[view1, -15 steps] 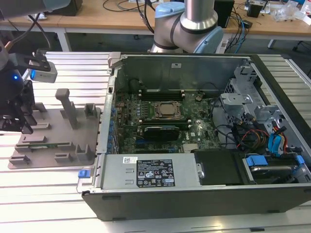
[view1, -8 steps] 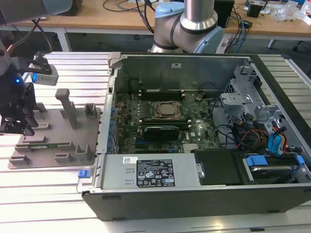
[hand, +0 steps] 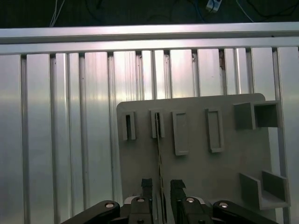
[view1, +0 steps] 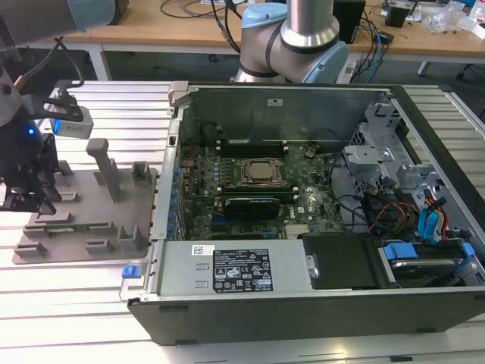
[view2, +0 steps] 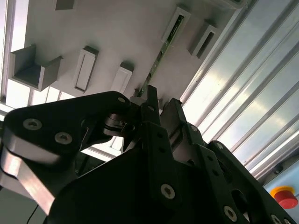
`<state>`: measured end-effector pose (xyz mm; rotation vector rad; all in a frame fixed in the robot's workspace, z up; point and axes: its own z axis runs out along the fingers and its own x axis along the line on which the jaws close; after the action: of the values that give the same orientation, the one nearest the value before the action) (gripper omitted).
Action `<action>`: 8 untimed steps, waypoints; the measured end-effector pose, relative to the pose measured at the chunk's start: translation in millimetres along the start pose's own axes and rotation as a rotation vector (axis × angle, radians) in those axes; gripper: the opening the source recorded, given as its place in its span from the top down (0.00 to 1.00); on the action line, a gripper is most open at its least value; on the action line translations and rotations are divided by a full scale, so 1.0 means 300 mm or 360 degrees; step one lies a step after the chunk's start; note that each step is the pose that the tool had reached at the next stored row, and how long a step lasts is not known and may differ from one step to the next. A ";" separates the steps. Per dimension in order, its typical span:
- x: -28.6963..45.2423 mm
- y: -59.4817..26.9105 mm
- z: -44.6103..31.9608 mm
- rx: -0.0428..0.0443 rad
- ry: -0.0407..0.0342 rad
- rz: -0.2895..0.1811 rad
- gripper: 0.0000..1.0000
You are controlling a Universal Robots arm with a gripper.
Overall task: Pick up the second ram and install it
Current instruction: 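Pick up the second ram and move it above second insertion slot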
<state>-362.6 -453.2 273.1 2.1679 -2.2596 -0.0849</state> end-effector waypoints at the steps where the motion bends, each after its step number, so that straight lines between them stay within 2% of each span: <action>1: 0.000 0.000 0.006 0.0000 0.0000 0.0000 0.70; 8: 0.002 -0.002 0.053 0.0000 0.0000 -0.0003 0.70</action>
<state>-362.6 -453.2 257.2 2.1700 -2.2575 -0.0850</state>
